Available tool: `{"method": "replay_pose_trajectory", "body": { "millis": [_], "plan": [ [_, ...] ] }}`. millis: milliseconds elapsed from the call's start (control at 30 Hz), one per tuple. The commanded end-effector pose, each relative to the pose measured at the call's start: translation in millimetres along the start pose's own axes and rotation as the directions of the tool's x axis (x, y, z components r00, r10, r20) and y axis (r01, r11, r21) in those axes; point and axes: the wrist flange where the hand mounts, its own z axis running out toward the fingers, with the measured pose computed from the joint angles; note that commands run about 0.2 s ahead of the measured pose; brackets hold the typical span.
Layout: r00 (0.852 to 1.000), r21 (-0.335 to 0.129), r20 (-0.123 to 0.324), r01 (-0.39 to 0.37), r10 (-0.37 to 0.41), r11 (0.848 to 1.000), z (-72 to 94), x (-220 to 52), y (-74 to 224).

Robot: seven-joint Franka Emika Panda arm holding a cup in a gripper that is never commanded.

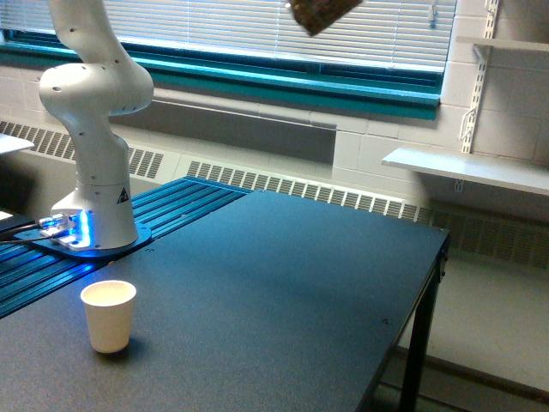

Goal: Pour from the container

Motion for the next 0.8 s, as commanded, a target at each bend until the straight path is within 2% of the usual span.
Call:
{"method": "replay_pose_trajectory", "body": {
  "millis": [33,200,533,800],
  "plan": [
    [0.997,-0.034,-0.03,-0.07,0.069,0.997,-10.2,-9,37],
    [0.993,-0.085,-0.029,-0.113,0.111,0.99,-9.7,-21,71],
    [0.98,-0.194,0.023,-0.188,0.196,0.963,13.2,-57,138],
    [0.966,-0.234,0.063,-0.23,0.251,0.945,26.7,-78,172]
  ]
}}
